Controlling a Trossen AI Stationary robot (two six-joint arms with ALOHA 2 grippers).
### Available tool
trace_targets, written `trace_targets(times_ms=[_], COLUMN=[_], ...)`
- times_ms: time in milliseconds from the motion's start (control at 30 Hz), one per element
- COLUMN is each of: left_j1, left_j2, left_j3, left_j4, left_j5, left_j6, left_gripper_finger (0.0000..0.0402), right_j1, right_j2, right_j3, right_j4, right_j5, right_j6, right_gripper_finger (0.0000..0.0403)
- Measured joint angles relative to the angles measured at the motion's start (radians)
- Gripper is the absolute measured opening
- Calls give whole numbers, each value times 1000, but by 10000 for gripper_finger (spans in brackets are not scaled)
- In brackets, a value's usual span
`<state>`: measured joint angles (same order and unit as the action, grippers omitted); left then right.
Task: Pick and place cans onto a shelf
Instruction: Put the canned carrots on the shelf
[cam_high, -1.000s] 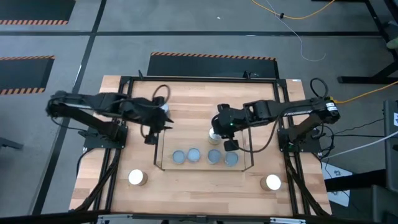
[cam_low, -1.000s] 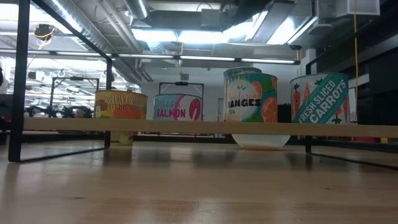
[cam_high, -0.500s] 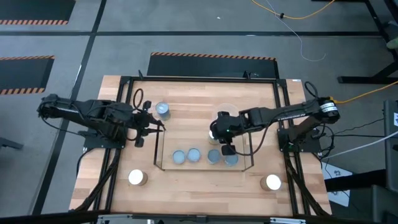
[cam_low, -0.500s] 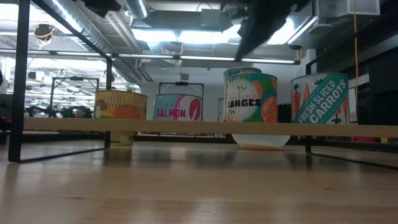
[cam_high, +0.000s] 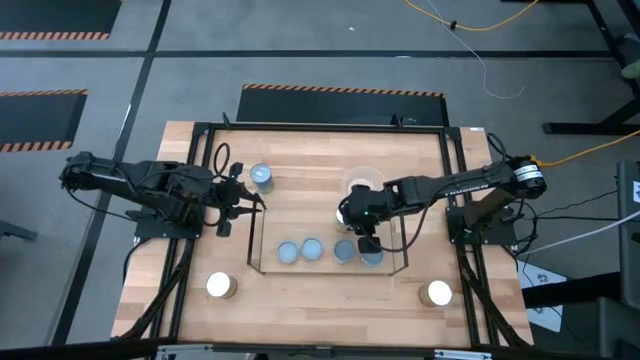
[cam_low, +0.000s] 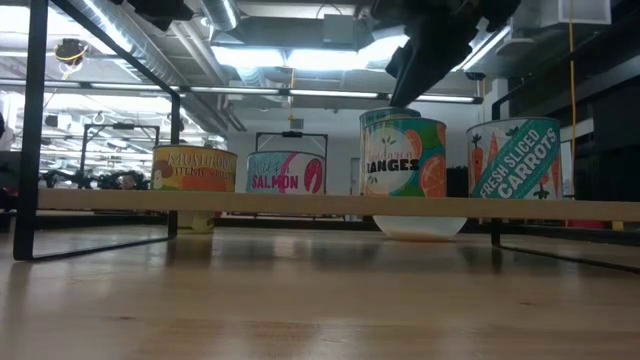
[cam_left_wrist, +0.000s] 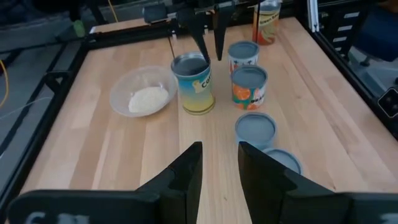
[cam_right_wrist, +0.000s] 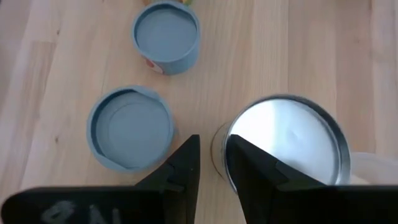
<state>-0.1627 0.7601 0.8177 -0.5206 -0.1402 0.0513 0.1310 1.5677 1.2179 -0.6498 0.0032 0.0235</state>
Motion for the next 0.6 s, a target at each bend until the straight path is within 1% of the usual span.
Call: trace_targets(times_ms=[167,600], left_j1=[0,0], left_j2=[0,0], left_j3=[0,0], left_j4=[-1,-1], left_j5=[0,0], left_j6=[-22,-23], left_gripper_finger=[96,96], right_j1=[0,0], right_j2=[0,0], right_j3=[-2,-2], right_j4=[-4,-12], right_j5=[2,4], right_j6=[0,-1], right_gripper_finger=[92,92])
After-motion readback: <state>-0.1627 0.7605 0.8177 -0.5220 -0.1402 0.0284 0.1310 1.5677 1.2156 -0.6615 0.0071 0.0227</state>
